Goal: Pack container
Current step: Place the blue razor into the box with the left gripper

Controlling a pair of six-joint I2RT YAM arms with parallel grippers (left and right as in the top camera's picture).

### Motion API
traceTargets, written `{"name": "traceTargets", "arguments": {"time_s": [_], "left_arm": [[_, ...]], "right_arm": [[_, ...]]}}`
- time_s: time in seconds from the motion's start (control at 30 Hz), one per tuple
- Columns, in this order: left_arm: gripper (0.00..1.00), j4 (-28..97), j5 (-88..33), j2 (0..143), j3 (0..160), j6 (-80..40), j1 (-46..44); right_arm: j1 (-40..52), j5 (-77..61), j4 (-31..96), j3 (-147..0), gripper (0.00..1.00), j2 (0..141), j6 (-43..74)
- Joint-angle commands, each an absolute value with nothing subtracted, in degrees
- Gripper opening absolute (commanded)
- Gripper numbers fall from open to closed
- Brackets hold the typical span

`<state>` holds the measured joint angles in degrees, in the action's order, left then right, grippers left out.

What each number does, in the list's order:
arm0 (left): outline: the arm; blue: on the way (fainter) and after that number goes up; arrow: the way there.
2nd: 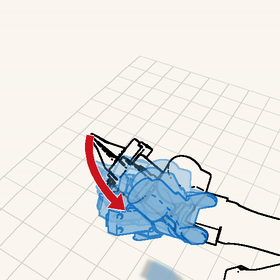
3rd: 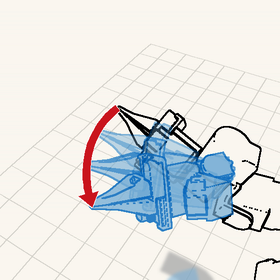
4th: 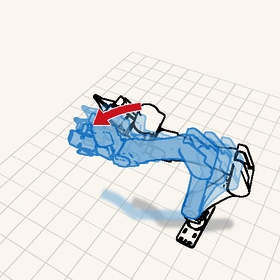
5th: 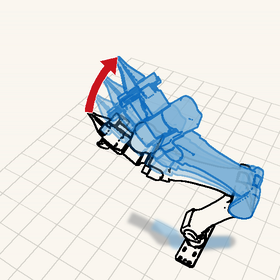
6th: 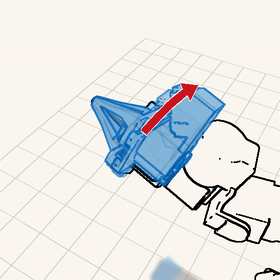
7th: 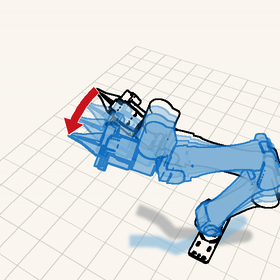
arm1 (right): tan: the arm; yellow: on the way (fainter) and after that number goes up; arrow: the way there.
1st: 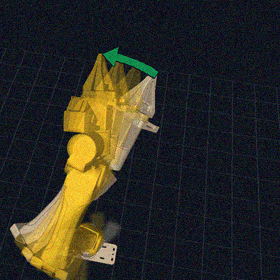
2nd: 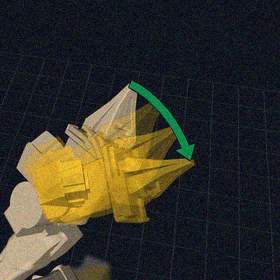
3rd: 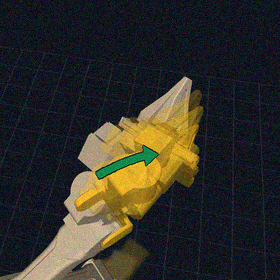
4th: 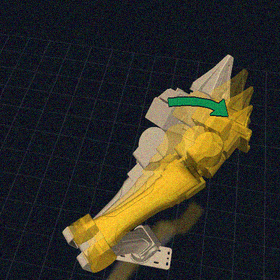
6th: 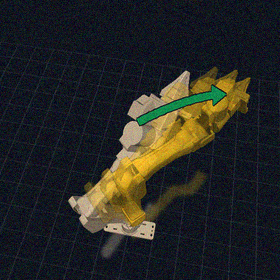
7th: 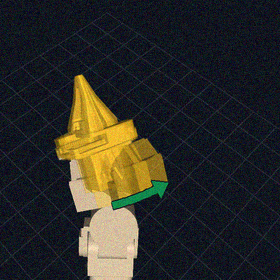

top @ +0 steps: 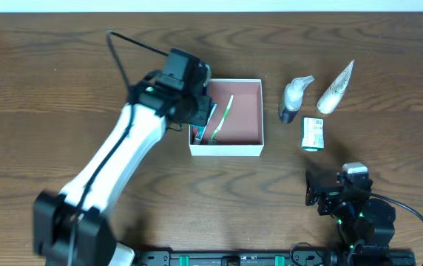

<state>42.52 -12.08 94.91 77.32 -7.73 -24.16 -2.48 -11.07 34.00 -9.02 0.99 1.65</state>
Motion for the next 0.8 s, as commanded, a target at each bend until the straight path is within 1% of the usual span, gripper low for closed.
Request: {"name": "traceTargets", "arguments": {"time_s": [0.0, 0.17, 0.23, 0.27, 0.3, 0.33, 0.37, 0.4, 0.6, 0.77], "left_arm": [[0.08, 40.9, -12.4, 99.0, 76.6, -10.5, -24.3], [0.08, 39.7, -12.4, 102.5, 76.6, -11.1, -24.3], [0.13, 39.7, -12.4, 102.8, 76.6, -11.3, -24.3], [0.21, 39.7, -12.4, 102.8, 76.6, -11.3, -24.3], [0.32, 39.7, -12.4, 102.7, 76.7, -11.6, -24.3], [0.46, 39.7, -12.5, 102.5, 76.7, -12.1, -24.3], [0.72, 39.8, -12.5, 102.2, 76.7, -12.7, -24.3], [0.77, 40.0, -12.6, 101.7, 76.8, -13.1, -24.3], [0.78, 42.8, -13.1, 95.1, 79.4, -13.2, -24.1], [0.81, 45.4, -11.7, 85.3, 79.8, -13.2, -22.1]], "right_arm": [[-2.1, -11.4, 34.0, -8.9, 0.99, 0.6, 0.6], [-2.1, -11.4, 34.0, -8.9, 0.99, 0.7, 0.6], [-2.1, -11.4, 34.0, -8.9, 0.99, 0.6, 0.6], [-2.1, -11.4, 34.0, -8.9, 0.99, 0.7, 0.6], [-2.1, -11.4, 34.0, -8.9, 0.99, 0.6, 0.6], [-2.1, -11.4, 34.0, -8.9, 0.99, 0.7, 0.6], [-2.1, -11.4, 34.0, -8.9, 0.99, 0.6, 0.6], [-2.1, -11.4, 34.0, -8.9, 0.99, 0.6, 0.6], [-2.1, -11.4, 34.0, -8.9, 0.99, 0.6, 0.6], [-2.1, -11.4, 34.0, -8.9, 0.99, 0.7, 0.6]]}}
